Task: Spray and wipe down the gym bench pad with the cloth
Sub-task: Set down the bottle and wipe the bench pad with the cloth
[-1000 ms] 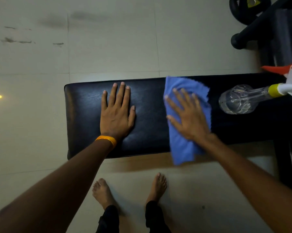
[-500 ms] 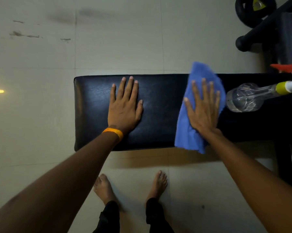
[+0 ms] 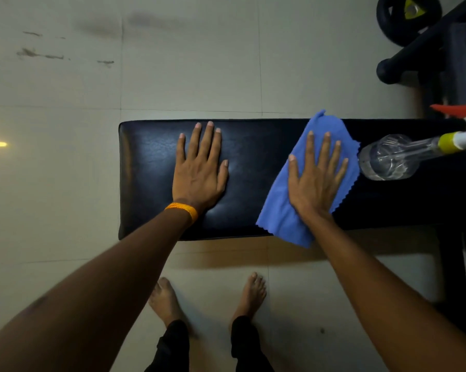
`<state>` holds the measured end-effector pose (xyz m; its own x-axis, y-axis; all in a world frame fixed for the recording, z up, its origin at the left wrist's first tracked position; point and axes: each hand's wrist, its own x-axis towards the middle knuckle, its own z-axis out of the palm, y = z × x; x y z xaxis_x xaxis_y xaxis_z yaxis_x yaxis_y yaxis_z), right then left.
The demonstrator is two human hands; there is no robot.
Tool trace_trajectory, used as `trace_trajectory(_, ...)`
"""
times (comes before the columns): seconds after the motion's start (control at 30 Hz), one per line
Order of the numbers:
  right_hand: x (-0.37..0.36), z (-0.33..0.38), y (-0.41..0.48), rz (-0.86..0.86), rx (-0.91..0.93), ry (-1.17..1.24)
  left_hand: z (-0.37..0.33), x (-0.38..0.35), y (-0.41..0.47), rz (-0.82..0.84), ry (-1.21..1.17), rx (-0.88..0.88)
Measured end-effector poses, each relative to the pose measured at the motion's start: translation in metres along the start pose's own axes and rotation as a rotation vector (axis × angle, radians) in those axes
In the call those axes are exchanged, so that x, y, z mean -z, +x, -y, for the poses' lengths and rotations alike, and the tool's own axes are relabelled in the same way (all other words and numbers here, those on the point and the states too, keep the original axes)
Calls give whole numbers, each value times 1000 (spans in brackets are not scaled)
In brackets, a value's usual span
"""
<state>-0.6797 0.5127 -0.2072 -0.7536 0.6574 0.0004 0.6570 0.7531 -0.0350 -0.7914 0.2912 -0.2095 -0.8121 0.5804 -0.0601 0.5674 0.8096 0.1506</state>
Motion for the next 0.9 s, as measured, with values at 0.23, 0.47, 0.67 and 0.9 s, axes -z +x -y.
trace_trajectory(0.23, 6, -9, -11, 135, 548, -49, 1, 2, -1, -8, -30, -6)
trace_trajectory(0.47, 1, 84, -33, -3, -188, 126, 17, 13, -3, -88, -234, 4)
trace_trajectory(0.67, 2, 105, -43, 128, 630, 74, 81, 19, -29, -139, -227, 194)
trace_trajectory(0.9, 0, 160, -34, 50, 107, 129, 97, 10, -49, -95, -250, 192)
